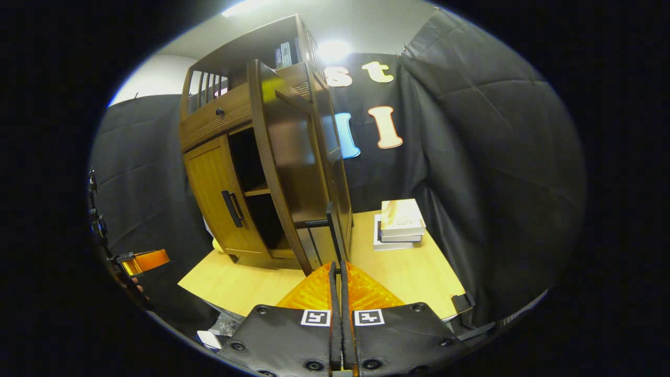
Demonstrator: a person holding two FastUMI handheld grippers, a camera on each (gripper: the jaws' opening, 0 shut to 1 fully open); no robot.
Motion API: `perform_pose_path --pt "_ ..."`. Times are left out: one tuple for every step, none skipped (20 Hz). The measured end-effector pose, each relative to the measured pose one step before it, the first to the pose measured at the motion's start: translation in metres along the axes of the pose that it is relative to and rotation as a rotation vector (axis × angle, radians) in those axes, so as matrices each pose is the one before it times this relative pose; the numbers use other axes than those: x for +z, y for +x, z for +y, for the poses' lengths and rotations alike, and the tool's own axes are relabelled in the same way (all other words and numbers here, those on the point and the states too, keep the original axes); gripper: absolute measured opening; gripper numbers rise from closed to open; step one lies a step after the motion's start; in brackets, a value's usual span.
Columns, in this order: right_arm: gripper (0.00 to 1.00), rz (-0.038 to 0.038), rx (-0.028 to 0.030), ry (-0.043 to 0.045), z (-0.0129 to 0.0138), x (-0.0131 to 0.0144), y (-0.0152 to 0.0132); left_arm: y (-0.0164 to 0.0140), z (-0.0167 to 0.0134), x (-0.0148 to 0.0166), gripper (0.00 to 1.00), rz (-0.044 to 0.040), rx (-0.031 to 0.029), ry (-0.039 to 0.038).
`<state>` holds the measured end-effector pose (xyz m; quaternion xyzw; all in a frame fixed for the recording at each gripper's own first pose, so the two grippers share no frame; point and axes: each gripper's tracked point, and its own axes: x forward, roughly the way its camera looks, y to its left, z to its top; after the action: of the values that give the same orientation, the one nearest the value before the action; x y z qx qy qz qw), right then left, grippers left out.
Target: Open the right door of the double-door shoe cabinet with the right hand, and open the left door with the left hand.
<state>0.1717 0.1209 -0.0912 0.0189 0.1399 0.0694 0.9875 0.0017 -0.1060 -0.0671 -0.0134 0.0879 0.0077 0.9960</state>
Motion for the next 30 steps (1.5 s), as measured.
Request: perform_pose_path --pt "0.03 -0.01253 -0.01114 0.0023 0.00022 0.00213 0.00064 -0.00058 0.00309 0.00282 0.91 -0.01415 -0.00354 -0.00254" --pt "0.0 -0.00544 -0.00628 0.00671 0.00205 -0.00018 -0.00136 0.00233 0.00313 0.00144 0.91 -0.01019 -0.00273 -0.00285" --pt "0.0 -0.00856 0.00613 0.00491 0.00516 0.00222 -0.00061 0.00189 0.00386 0.00008 0.91 -0.00176 -0.00199 -0.00194" --pt "0.0 -0.01152 0.00711 -0.00427 0.00508 0.00132 -0.0013 0.0011 0.00403 -0.00055 0.91 0.00057 -0.00185 0.00007" --pt "0.0 -0.01189 0.00535 -0.01524 0.00466 0.00247 0.0019 0.00044 0.00458 0.0008 0.91 -0.00108 0.00113 0.0012" --pt "0.0 -0.01163 0.00469 -0.01878 0.00298 0.00161 0.00091 0.0003 0.00596 0.00119 0.91 -0.0022 0.00322 -0.00016" --pt "0.0 -0.007 0.00594 -0.01532 0.00252 0.00121 0.00286 0.00051 0.00475 0.00143 0.91 -0.00619 0.0022 -0.00119" --pt "0.0 -0.00293 0.01569 -0.00385 0.00114 -0.00026 -0.00258 0.00085 0.00447 0.00086 0.91 -0.00715 0.0043 -0.00024" --pt "0.0 0.00443 0.01875 0.00517 0.00537 0.0028 0.00268 0.00108 0.00674 0.00109 0.91 -0.00799 0.00955 0.0021" --pt "0.03 0.00668 0.01125 0.0031 0.00671 0.00005 -0.00028 0.00132 0.00496 0.00263 0.91 -0.01436 0.00272 0.00045" --pt "0.03 -0.00343 0.00715 -0.00068 0.00417 0.00331 0.00022 0.00089 0.00259 0.00284 0.91 -0.01272 -0.01045 -0.0018" --pt "0.03 -0.01433 0.00704 -0.00497 0.00335 0.00177 0.0013 -0.00036 0.00238 0.00162 0.91 -0.00786 -0.01471 -0.00074" --pt "0.03 -0.01402 0.00174 -0.0079 0.00212 0.00288 0.00281 -0.00016 -0.00041 0.00173 0.91 -0.00475 -0.02426 -0.00027" --pt "0.01 -0.01036 -0.00145 -0.00674 0.00138 0.00187 0.00577 -0.00126 -0.00101 0.00211 0.91 -0.00858 -0.02129 0.00247" --pt "0.0 -0.00723 -0.00713 -0.00841 0.00099 0.00167 0.00397 -0.00163 0.00301 0.00101 0.91 -0.00991 -0.00918 0.00452" --pt "0.01 -0.00173 -0.01261 -0.0131 -0.00117 0.00116 0.00144 -0.00038 0.00305 -0.00072 0.91 -0.00266 -0.00257 0.00506" --pt "0.02 0.01037 -0.00807 -0.01766 -0.00124 -0.00139 0.00063 -0.00156 0.00238 -0.00088 0.91 0.00218 0.00063 0.00314" --pt "0.03 0.0128 -0.01087 -0.01512 -0.00257 -0.00169 -0.00299 -0.0012 0.00168 -0.00164 0.91 0.00318 -0.00306 -0.00185" --pt "0.09 -0.00167 0.00264 -0.00199 -0.00097 0.00095 -0.00513 -0.00144 -0.00207 -0.00184 0.91 0.00314 -0.01336 -0.00381" --pt "0.14 -0.00169 -0.01506 0.00513 0.00112 0.00091 0.0034 -0.00163 -0.00108 -0.00282 0.91 0.00486 -0.01249 0.00146" --pt "0.2 -0.00711 -0.02049 0.01103 0.0002 0.00037 0.0032 -0.0004 -0.00002 -0.00192 0.91 0.01127 -0.00604 0.00778" --pt "0.33 0.0039 -0.01538 0.00114 -0.00098 -0.00326 0.00449 -0.00058 0.00249 -0.0032 0.93 0.01184 -0.00039 0.01126" --pt "0.46 0.0086 -0.00407 0.00643 0.00137 -0.00245 -0.00021 0.00052 0.00251 -0.00019 0.91 0.00316 0.00459 0.0109" --pt "0.58 0.00845 0.01438 0.01107 0.00422 -0.00174 -0.00078 0.00089 0.00116 -0.00081 0.91 0.00099 0.00309 0.0048" --pt "0.71 0.01024 0.00896 0.00672 0.00299 -0.00113 0.00047 0.00204 0.00006 -0.0007 0.91 0.00234 0.00232 -0.00123" --pt "0.84 0.00671 -0.00227 -0.00029 0.00012 -0.00321 -0.00146 0.00114 0.00095 -0.0011 0.91 0.00135 0.01017 -0.00254" --pt "0.97 -0.00308 -0.00248 -0.00879 -0.00131 -0.00062 0.00164 0.003 0.00129 -0.00047 0.91 0.00297 0.01505 -0.00151" --pt "0.92 -0.00486 0.00214 -0.00826 -0.00121 0.00038 0.00262 0.00309 0.00021 -0.00082 0.91 0.00172 0.01199 -0.00311" --pt "0.92 -0.00476 0.00353 -0.00335 -0.00042 -0.00069 0.00367 0.00283 -0.00051 0.00062 0.91 -0.00181 0.00515 -0.00644" --pt "0.92 -0.00483 0.00185 0.00075 -0.00036 -0.00004 0.00309 0.00325 -0.00064 0.00115 0.91 0.00012 -0.00085 -0.01184"
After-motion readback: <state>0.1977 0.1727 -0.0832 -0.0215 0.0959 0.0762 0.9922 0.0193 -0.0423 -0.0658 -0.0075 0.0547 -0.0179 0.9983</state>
